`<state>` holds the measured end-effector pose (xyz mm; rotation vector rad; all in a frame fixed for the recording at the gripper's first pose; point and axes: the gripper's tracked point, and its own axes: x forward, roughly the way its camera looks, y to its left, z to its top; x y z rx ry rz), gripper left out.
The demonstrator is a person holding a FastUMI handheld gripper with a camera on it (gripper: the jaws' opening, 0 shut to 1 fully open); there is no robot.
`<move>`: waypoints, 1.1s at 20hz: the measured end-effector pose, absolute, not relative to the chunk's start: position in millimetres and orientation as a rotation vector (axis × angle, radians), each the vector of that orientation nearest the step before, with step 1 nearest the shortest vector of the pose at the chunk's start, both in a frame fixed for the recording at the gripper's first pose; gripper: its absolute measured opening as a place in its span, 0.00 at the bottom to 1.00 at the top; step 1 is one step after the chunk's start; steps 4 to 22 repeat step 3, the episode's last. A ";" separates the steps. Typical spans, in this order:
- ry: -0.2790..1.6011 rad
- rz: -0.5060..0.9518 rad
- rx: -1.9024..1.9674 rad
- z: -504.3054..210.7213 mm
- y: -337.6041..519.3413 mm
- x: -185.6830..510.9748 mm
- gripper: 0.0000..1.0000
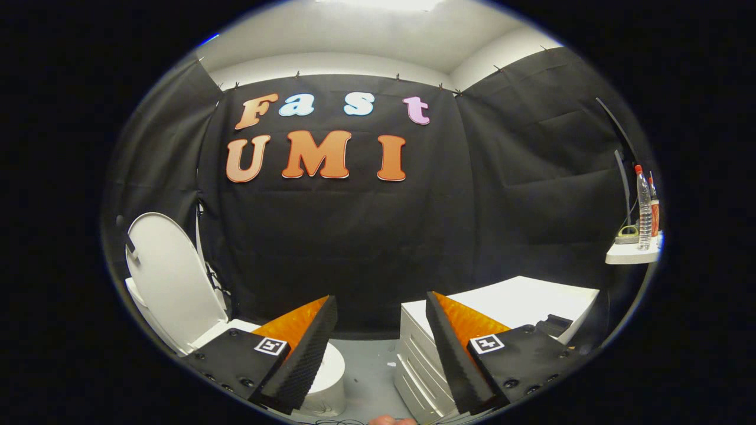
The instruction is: Open the toilet lid.
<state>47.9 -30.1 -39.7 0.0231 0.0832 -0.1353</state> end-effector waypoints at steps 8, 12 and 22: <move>0.094 -0.120 0.022 -44.6 -23.2 47.5 0.97; 0.094 -0.120 0.022 -44.6 -23.2 47.5 0.97; 0.094 -0.120 0.022 -44.6 -23.2 47.5 0.97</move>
